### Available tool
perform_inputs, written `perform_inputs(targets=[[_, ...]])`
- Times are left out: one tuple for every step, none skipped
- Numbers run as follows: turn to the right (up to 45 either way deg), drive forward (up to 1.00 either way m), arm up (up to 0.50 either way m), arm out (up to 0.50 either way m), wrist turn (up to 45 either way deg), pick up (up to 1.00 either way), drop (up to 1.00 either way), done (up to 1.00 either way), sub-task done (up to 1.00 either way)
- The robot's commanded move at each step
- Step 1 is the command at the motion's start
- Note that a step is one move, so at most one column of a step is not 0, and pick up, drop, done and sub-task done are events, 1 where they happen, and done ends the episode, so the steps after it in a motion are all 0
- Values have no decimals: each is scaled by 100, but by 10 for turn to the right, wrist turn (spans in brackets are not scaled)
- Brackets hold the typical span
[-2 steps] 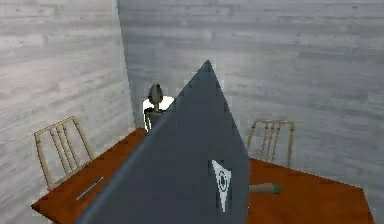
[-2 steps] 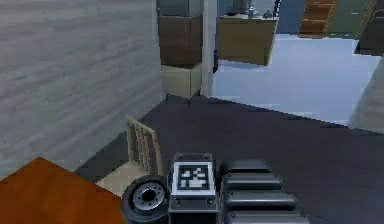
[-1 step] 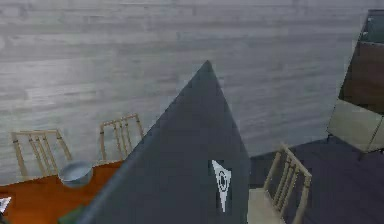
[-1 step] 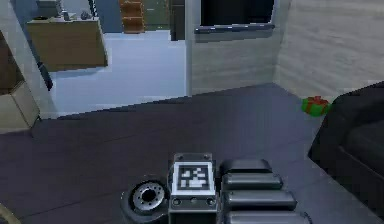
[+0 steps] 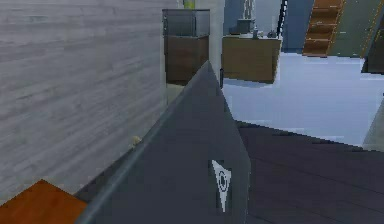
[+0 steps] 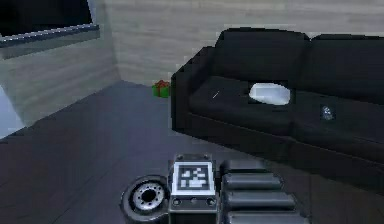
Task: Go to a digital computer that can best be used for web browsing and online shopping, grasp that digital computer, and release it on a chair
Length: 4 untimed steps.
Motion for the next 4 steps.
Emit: perform_inputs(targets=[[180,0,0,0,0,0,0,0,0],[0,45,0,0,0,0,0,0,0],[-450,0,0,0,0,0,0,0,0],[-450,0,0,0,0,0,0,0,0]])
